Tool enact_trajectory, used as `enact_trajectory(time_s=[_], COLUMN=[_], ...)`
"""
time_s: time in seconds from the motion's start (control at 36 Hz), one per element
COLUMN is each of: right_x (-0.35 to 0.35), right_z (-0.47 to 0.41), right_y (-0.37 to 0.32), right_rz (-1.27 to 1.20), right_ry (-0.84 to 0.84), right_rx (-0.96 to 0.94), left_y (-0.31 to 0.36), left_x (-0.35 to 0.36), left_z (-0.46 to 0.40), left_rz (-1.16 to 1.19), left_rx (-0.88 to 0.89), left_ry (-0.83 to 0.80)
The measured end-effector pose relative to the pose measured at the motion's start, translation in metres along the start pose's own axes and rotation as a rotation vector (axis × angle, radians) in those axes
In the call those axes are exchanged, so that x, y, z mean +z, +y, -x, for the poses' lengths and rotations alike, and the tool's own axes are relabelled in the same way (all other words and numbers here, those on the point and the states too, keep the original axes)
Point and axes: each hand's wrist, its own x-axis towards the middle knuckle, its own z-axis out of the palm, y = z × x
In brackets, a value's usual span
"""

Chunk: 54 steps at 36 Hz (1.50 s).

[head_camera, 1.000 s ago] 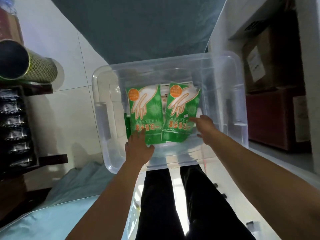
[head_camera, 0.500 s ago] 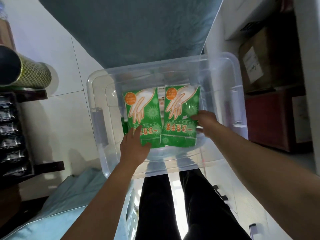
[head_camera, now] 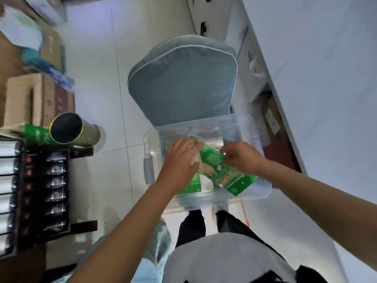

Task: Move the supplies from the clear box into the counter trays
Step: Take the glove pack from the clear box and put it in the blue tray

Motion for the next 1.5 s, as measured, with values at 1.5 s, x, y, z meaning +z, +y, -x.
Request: enact_trajectory(time_s=[1.5], right_x=[-0.06], right_z=[0.109], right_y=[-0.007], right_rz=[-1.386], right_ry=[0.062], right_rx=[0.015], left_y=[0.03], left_x=[-0.039], left_z=[0.038], left_rz=[1.394], left_rx=[-0.402], left_ry=[-0.064])
